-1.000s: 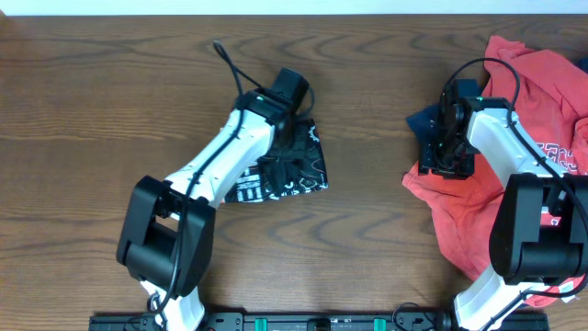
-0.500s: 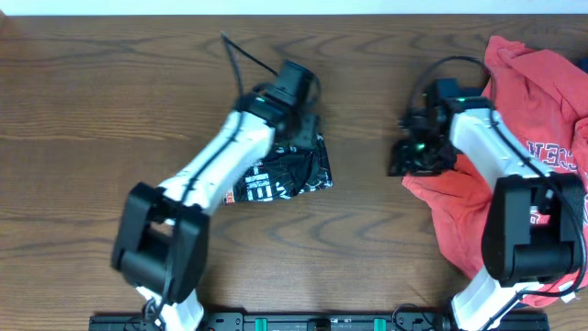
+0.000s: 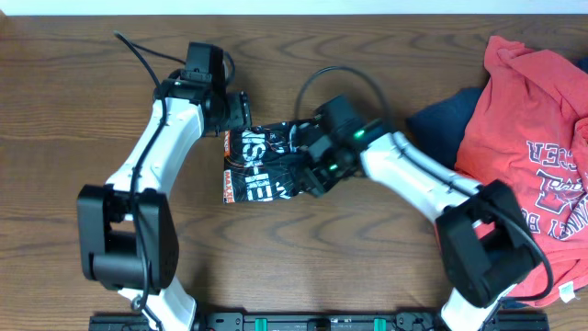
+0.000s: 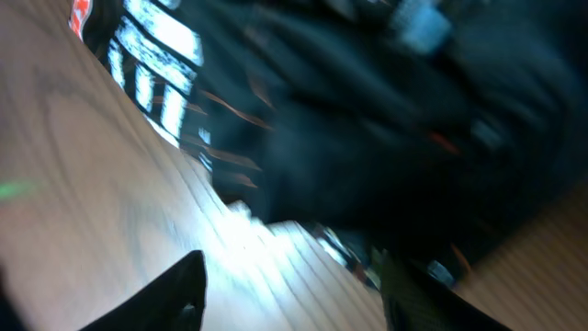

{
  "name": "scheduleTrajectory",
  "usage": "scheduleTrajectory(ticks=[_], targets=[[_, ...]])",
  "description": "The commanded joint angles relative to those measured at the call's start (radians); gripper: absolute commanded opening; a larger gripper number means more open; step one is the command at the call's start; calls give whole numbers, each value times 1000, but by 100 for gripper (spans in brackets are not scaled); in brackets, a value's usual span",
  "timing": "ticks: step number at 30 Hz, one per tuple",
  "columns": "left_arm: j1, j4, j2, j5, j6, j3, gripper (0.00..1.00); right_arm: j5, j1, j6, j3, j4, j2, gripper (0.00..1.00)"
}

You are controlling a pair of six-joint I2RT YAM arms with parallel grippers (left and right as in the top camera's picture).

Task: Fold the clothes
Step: 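Press the folded bundle with the left gripper, bring right gripper over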

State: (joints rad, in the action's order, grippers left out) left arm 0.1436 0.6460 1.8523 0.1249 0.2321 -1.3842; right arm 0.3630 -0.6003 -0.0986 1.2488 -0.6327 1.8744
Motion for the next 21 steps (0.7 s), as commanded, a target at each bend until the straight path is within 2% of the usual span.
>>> scheduleTrajectory(ticks=[1, 8, 13, 21], targets=[[1, -1, 50, 21, 5, 33, 78, -185, -81, 60, 2, 43, -17, 62], [2, 9, 142, 22, 6, 37, 78, -384, -172, 164, 2, 163, -15, 62], [2, 64, 189, 21, 5, 37, 78, -386, -177, 174, 2, 192, -4, 59], [2, 177, 193, 21, 5, 37, 79, -377, -187, 184, 2, 192, 37, 59]])
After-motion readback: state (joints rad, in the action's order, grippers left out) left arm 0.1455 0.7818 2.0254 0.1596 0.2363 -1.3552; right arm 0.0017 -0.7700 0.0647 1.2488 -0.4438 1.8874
